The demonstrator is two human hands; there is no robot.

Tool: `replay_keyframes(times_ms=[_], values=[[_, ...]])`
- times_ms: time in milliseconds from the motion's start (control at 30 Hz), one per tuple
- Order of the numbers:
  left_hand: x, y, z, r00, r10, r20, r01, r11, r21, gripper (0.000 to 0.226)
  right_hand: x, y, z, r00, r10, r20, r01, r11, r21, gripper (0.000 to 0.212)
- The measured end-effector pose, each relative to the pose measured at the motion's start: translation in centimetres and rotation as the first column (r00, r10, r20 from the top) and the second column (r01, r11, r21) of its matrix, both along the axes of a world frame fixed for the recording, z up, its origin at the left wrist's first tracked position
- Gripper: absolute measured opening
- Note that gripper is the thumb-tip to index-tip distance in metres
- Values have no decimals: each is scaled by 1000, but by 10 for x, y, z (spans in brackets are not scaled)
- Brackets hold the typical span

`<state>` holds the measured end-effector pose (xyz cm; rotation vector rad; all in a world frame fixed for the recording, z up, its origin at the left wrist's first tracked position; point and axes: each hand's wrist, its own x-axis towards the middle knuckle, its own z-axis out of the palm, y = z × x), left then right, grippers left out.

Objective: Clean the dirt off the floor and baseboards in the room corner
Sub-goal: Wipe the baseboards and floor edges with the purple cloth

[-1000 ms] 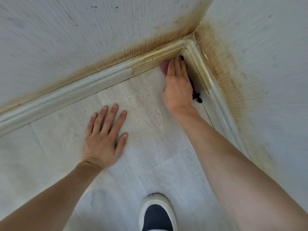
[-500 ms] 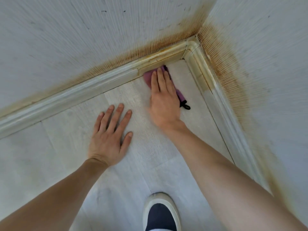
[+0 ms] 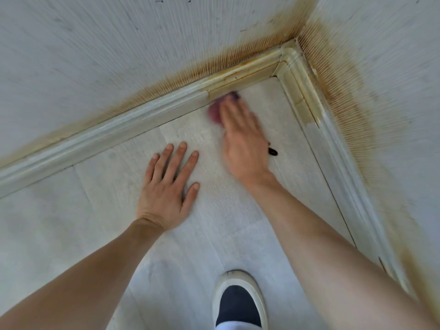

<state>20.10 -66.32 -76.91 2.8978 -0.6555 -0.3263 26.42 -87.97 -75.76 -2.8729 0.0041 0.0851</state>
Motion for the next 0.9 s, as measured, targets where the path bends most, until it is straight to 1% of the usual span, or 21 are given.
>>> replay_keyframes(times_ms=[33,67,100,133,167,200,233,267,300,333,367,400,433,467,500,600,633,700,767,900], values=[[-1,0,1,1000,0,1,0,1000,-4,67,3,-3,2,987,-163,2,163,987,11,62],[0,0,1,1000,-1,5,1,1000,-3,67,7,6,4,960,-279,7,279,960,19,64],[1,-1,0,1000,-1,2,1,1000,1,67,11,23,6,940,-341,13,341,940,16,66],[1,-1,0,1000,-2,-5,3,1000,7,67,11,41,7,938,-346,8,346,938,13,66],[1,-1,0,1000,-3,-8,3,1000,13,67,9,56,7,955,-297,1,297,955,8,67],[1,0,0,1000,-2,-6,2,1000,19,67,4,65,5,979,-203,-9,203,979,1,66],[0,0,-1,1000,-5,-6,5,1000,26,67,-5,63,2,998,-61,-14,61,998,-11,66],[0,0,-2,1000,-8,-6,8,999,33,68,-11,49,1,994,109,-17,-109,994,-25,65],[0,0,-1,1000,-9,-5,9,999,34,68,-12,27,-2,968,253,1,-252,967,-35,62],[1,1,-1,1000,-9,0,9,1000,28,68,-9,3,-5,944,329,19,-328,944,-37,60],[1,0,-1,1000,-8,5,8,1000,24,68,-3,-18,-7,946,321,32,-320,946,-45,58],[1,0,-1,1000,-8,6,7,1000,24,68,1,-35,-7,972,233,31,-232,972,-41,58],[1,1,-2,1000,-7,3,7,1000,23,68,1,-45,-4,995,94,21,-94,995,-25,57],[1,1,-2,1000,-5,2,5,1000,21,68,-3,-49,-3,1000,-27,14,27,1000,-13,57],[0,1,-2,1000,-5,2,5,1000,21,68,-15,-50,-3,997,-74,14,74,997,-9,57],[-1,1,-4,1000,-8,2,8,1000,24,68,-83,-61,-5,1000,16,-25,-17,1000,-26,60],[-1,1,-4,1000,-5,3,5,1000,21,68,-107,-70,-5,999,19,-34,-20,999,-34,60],[-1,2,-4,1000,1,1,-1,1000,24,68,-141,-82,-4,999,-38,-37,37,998,-42,60],[-1,1,-5,1000,-2,5,2,1000,11,68,-152,-84,-7,995,-95,-19,93,994,-59,60],[-1,1,-5,999,9,40,-8,1000,-22,67,-147,-78,-12,992,-124,19,125,990,-69,64]])
